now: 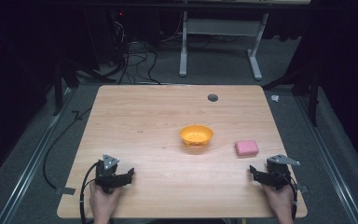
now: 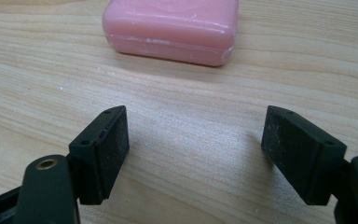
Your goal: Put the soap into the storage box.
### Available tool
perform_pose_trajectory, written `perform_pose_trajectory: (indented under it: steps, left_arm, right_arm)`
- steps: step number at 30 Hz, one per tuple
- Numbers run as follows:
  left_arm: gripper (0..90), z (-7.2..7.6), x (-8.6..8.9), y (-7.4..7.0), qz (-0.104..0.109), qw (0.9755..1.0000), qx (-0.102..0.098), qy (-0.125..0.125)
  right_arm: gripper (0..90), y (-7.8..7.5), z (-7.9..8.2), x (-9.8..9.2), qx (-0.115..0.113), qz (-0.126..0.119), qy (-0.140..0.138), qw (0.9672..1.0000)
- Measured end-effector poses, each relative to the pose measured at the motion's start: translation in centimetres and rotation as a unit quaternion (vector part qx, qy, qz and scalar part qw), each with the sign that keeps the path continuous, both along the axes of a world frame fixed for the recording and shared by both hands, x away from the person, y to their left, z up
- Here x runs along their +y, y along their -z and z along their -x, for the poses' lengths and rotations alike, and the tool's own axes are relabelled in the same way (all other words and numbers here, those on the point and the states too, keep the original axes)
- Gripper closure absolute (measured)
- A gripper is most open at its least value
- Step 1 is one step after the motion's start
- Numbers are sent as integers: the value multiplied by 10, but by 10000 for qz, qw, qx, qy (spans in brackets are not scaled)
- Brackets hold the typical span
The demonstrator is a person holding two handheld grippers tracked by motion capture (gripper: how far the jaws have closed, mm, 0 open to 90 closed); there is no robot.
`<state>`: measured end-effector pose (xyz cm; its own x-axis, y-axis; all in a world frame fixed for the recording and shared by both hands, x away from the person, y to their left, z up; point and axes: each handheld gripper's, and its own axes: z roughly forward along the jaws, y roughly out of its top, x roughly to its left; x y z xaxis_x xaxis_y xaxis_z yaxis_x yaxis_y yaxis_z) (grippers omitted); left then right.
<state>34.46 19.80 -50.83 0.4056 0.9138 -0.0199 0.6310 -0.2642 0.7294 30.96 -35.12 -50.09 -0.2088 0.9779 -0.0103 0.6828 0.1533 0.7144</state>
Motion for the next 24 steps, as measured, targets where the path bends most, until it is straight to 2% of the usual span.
perform_pose_trajectory:
  steps: [7, 14, 18, 24]
  left_arm:
    - [161, 0, 0, 0, 2, 10000, -7, -30]
    - [186, 1, 1, 0, -1, 10000, -17, -83]
    - [186, 1, 0, 0, 0, 10000, -22, -87]
    - [186, 1, 0, 0, 4, 10000, -21, -90]
  right_arm:
    - [222, 0, 0, 0, 12, -4, -45, 10000]
    - [229, -2, 4, -5, 38, -220, -7, 9998]
    - [209, -3, 8, -4, 30, -64, 86, 9999]
    - [178, -8, 12, -2, -218, -126, 275, 9993]
